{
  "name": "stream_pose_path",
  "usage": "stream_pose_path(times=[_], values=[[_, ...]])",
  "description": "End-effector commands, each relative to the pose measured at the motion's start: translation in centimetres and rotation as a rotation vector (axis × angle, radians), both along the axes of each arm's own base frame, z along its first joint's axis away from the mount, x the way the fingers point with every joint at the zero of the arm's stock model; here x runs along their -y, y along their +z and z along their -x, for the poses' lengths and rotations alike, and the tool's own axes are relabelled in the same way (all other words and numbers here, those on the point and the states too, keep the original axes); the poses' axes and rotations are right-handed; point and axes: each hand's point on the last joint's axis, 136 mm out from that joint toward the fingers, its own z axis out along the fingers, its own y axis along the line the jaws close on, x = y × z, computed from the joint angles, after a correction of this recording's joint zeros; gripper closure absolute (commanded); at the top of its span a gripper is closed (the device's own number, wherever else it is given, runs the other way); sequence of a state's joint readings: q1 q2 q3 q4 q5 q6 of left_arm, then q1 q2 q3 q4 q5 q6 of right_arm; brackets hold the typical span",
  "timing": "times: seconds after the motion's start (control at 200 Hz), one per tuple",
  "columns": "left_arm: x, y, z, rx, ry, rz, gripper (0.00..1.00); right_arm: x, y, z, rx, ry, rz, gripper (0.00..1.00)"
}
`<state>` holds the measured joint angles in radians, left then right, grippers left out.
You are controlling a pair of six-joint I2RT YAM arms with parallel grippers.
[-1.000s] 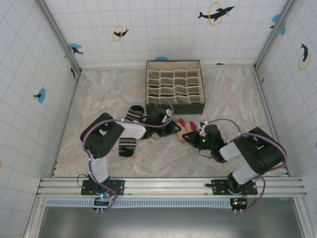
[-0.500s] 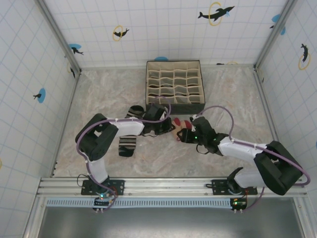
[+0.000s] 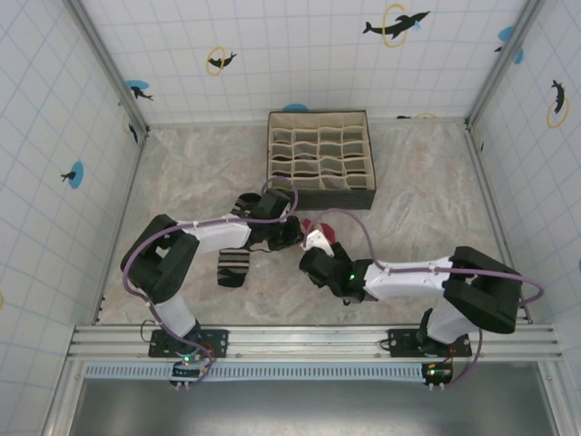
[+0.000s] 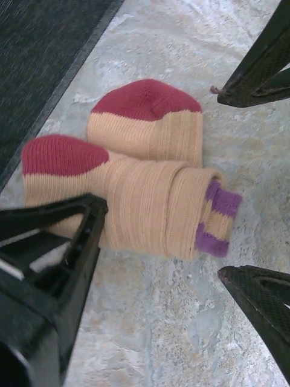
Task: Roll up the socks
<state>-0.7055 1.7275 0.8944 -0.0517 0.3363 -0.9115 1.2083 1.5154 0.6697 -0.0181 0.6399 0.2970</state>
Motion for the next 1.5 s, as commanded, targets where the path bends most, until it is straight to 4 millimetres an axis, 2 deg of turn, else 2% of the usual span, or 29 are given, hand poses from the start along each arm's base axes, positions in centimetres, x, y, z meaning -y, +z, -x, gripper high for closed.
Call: stream_pose_path(times=[0.0, 0.095, 0.22, 0.385, 0.445, 0.56, 0.656, 0.796, 0.976, 1.156, 1.266, 1.491], values=[[-1.9, -1.7, 2.2, -0.089, 0.014, -0.058, 0.98, -2.0, 1.5, -1.2, 0.148, 0.015, 0.056, 0.29], [-2.1, -1.7, 2.5, -0.094, 0.021, -0.059, 0.98, -3.1, 0.2, -1.2, 0.134, 0.037, 0.088, 0.3], [-2.3, -1.9, 2.8, -0.103, 0.024, -0.057, 0.98, -4.2, -0.6, -1.2, 0.135, 0.048, 0.085, 0.31], [-2.3, -1.9, 3.2, -0.112, 0.027, -0.042, 0.98, -3.9, -2.0, -1.5, 0.112, 0.031, 0.089, 0.35], [-2.4, -1.9, 3.2, -0.114, 0.027, -0.04, 0.97, -3.5, -2.5, -1.5, 0.093, 0.022, 0.078, 0.42], [-2.2, -2.0, 3.4, -0.118, 0.026, -0.026, 0.95, -2.3, -3.6, -1.5, 0.04, -0.003, 0.049, 0.67], [-2.1, -1.9, 3.4, -0.118, 0.027, -0.014, 0.83, -1.2, -4.1, -1.3, 0.004, -0.021, 0.028, 0.86], [-1.6, -1.3, 3.2, -0.11, 0.026, 0.015, 0.54, 0.6, -5.5, -0.6, -0.102, -0.05, -0.051, 0.98], [-0.1, 1.8, 2.0, 0.006, 0.0, 0.141, 0.39, 2.6, -7.2, 0.7, -0.259, -0.091, -0.191, 1.0], [0.9, 4.4, 1.5, 0.103, -0.046, 0.225, 0.36, 3.5, -8.0, 1.6, -0.426, -0.13, -0.38, 1.0], [1.1, 4.6, 1.5, 0.124, -0.066, 0.231, 0.36, 3.9, -7.8, 1.6, -0.502, -0.162, -0.496, 1.0], [1.1, 2.7, 1.6, 0.098, -0.072, 0.194, 0.37, 4.8, -6.8, 1.3, -0.646, -0.238, -0.762, 1.0]])
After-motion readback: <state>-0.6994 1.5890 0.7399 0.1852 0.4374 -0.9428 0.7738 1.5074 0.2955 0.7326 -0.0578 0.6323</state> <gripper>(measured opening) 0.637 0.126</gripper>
